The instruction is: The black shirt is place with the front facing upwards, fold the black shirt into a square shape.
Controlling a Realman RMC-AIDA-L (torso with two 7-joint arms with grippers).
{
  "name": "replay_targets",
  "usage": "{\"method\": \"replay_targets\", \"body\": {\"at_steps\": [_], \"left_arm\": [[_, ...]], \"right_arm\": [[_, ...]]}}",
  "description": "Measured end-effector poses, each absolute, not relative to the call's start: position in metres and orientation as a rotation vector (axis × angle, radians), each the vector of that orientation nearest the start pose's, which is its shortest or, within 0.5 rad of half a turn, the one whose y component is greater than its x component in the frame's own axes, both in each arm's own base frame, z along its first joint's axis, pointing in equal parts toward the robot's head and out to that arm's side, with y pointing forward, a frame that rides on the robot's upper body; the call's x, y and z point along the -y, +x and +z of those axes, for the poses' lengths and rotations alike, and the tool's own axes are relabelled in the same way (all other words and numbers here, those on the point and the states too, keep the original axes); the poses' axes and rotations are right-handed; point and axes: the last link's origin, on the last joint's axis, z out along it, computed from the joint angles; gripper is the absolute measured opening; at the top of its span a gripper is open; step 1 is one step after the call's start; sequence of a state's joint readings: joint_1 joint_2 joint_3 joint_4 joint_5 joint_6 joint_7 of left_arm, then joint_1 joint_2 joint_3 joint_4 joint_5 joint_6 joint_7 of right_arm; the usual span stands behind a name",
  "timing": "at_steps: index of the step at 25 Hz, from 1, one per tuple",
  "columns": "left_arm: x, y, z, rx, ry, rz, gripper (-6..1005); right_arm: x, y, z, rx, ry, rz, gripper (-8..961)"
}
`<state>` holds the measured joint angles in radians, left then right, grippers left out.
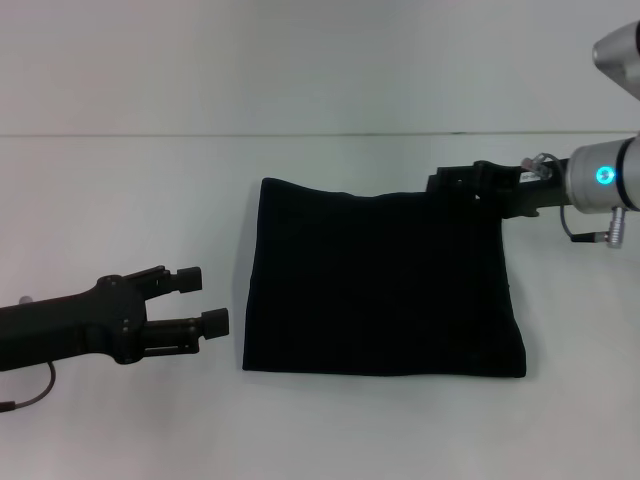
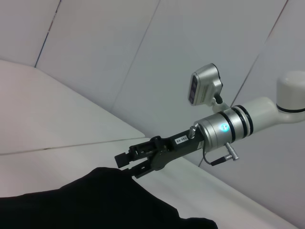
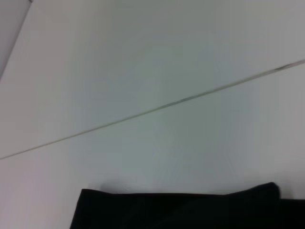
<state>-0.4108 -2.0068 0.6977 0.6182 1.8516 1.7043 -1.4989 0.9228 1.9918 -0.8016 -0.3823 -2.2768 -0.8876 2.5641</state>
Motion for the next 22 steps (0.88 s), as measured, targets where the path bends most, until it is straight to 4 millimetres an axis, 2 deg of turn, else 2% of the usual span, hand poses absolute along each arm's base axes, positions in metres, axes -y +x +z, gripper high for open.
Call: {"method": "replay_targets", "body": {"at_steps": [9,17,22], "left_arm": [[-0.2953,-0.2870,0.0313,0.874,-2.651,-0.924,965],[-0.2953,-0.2872,0.0317,0.874,-2.648,-0.926,965],[-0.2952,-0.2872,0.0314,0.875,-2.650,-0.926,965]], "right_arm": [[-0.4565,0.2212,-0.0239,-1.710,-2.013,0.390,824],[-0.4577,0.2187,-0.0221,-1.689,-2.017,0.408,818],[-0.4579,0.2194,-0.0220,-1.688,-2.012,0.409,593]]}}
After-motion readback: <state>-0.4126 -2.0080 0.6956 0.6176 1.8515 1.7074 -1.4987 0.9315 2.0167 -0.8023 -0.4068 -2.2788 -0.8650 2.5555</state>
